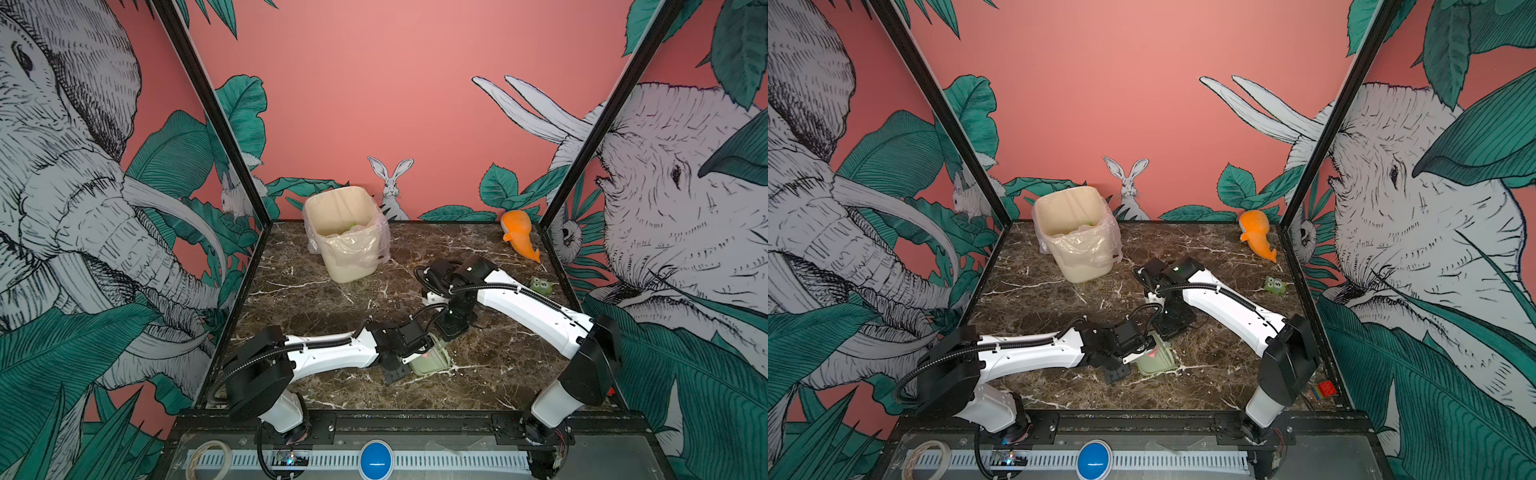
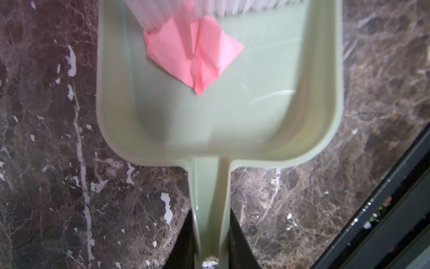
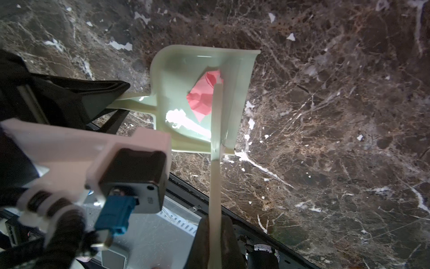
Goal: Sweep away the paper scraps from the table
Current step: 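Sweep the pink scrap into the dustpan with the right gripper's brush, then carry the dustpan with the pink scrap up to the bin, left gripper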
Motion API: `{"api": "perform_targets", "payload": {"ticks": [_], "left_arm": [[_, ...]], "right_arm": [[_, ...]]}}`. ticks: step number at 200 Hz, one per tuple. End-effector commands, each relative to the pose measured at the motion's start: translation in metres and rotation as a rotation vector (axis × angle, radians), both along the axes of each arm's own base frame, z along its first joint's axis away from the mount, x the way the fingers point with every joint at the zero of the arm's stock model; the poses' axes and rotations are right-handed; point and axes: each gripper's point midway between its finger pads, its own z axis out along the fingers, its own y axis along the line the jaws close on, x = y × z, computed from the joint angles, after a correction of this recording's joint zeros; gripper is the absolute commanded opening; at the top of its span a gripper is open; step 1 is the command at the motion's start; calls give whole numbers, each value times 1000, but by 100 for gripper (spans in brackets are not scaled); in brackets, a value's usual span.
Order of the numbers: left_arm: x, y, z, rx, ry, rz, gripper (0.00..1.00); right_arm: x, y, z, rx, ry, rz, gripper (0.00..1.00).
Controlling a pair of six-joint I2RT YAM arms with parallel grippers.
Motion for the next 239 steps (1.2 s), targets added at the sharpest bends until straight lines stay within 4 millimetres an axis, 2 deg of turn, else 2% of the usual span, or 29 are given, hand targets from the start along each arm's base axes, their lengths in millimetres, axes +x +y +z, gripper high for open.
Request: {"api": "perform_targets", "payload": {"ticks": [1,43,90,122,157,194,239], "left_arm": [[-3,5,-4,19,7,11,1],[-2,5,-1,16,1,14,1],[2,6,5,3,-28,26,1],[6,6,16,-26,-58,37,1],[15,10,40,-56,-134,55,1],[24,17,78,-98,-200,83,1],[38,33,122,-153,-232,158,1]], "right_arm": [[-19,13,24,117,17,38,0],[-12,-17,28,11,-54,23,0],[-9,-39,38,21,-86,-43,0],[-3,-55,48,52,-114,-105,0],[5,-63,53,127,-131,-184,0],[13,-58,50,232,-125,-257,0],[21,-58,51,260,-133,-286,0]]}}
